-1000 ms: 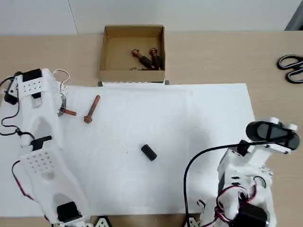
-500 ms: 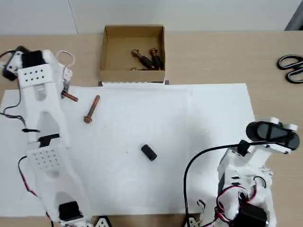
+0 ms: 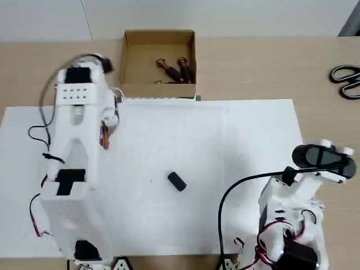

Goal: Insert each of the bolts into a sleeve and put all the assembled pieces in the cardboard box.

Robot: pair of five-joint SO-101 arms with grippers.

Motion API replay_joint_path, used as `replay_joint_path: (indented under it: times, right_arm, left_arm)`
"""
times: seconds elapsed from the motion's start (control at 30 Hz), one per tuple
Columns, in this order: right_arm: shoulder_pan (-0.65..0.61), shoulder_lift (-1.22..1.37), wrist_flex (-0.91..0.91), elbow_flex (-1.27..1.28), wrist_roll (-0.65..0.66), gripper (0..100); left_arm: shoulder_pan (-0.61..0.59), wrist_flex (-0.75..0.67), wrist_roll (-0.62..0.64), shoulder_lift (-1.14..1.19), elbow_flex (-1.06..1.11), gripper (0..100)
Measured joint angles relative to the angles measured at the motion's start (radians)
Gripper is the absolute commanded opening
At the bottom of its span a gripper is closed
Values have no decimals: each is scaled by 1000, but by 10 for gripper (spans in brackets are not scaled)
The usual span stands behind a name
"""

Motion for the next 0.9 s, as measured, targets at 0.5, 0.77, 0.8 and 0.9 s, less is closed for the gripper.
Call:
replay_joint_path:
  times: [0.5, 0.77, 0.8, 0.9]
  right_arm:
    - [0, 0, 0, 0, 0, 3]
    - [0, 2, 0, 34, 0, 3]
    - [0, 2, -2, 38, 0, 3]
    - [0, 2, -17, 46, 0, 3]
  left_arm:
    - [161, -3, -560, 91, 115, 6]
    - [164, -17, -589, 152, 114, 83]
    - [166, -18, -594, 152, 114, 100]
    - [166, -23, -601, 149, 114, 118]
